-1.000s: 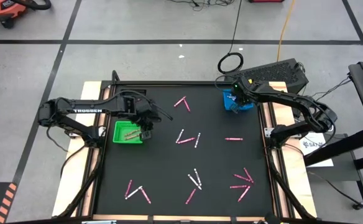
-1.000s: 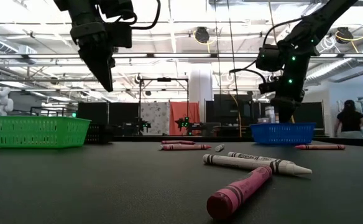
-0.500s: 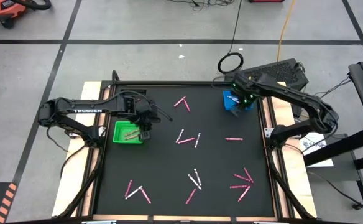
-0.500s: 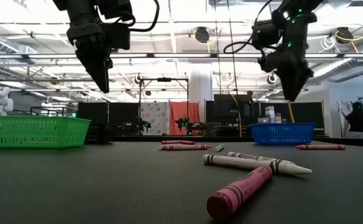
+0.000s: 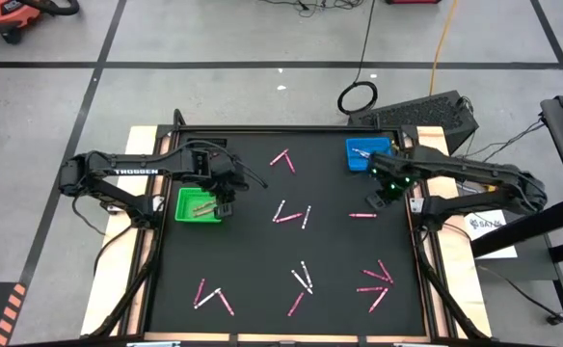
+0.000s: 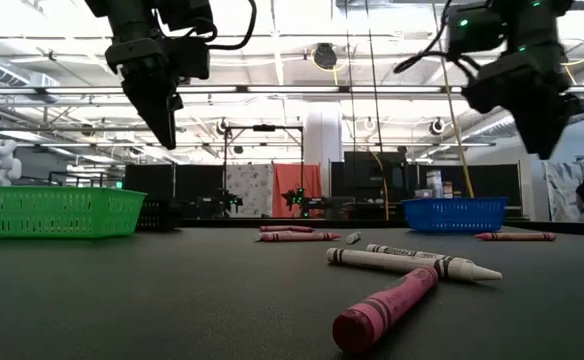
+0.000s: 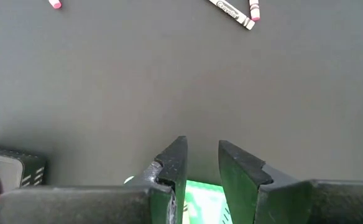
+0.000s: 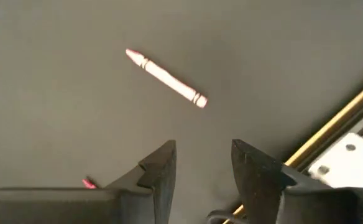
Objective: Sort crayons
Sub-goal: Put the red crayon into the black bin
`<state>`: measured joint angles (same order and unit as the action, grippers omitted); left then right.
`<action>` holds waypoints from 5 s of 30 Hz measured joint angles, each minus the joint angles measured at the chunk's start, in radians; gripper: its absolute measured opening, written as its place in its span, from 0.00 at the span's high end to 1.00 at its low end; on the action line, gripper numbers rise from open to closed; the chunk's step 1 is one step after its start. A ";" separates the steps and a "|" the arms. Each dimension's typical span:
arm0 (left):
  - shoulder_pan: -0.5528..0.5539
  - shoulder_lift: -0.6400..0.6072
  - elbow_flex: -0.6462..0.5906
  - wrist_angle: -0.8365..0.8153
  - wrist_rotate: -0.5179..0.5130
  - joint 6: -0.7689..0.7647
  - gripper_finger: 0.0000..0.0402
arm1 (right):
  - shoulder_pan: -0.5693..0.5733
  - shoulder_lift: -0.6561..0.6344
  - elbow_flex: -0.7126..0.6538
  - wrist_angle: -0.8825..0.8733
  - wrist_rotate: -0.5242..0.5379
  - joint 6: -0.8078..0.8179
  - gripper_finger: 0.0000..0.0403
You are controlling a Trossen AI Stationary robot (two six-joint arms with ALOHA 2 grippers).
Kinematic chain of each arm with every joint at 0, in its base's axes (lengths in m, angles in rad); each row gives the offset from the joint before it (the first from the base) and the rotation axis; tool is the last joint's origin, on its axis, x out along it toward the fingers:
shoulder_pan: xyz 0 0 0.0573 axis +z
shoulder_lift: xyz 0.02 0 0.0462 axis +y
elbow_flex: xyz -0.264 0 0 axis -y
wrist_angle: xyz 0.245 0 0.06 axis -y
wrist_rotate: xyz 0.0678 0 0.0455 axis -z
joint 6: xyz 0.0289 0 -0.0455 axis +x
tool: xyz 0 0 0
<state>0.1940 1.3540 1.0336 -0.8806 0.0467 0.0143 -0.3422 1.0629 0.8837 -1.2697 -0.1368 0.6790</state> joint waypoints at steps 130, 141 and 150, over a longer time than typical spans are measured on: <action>-0.020 0.138 -0.002 0.738 0.189 -0.088 0.77 | 0.606 0.040 -0.154 1.094 0.819 -0.134 1.00; -0.022 0.136 -0.001 0.978 0.189 -0.156 0.77 | 0.483 0.041 -0.154 1.301 0.656 -0.435 1.00; -0.015 0.137 -0.001 1.059 0.188 -0.233 0.77 | 0.412 0.054 -0.154 1.528 0.524 -0.608 1.00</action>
<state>0.1787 1.4910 1.0325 0.1785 0.2348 -0.2185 0.0698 1.1164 0.7300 0.2579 0.3871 0.0715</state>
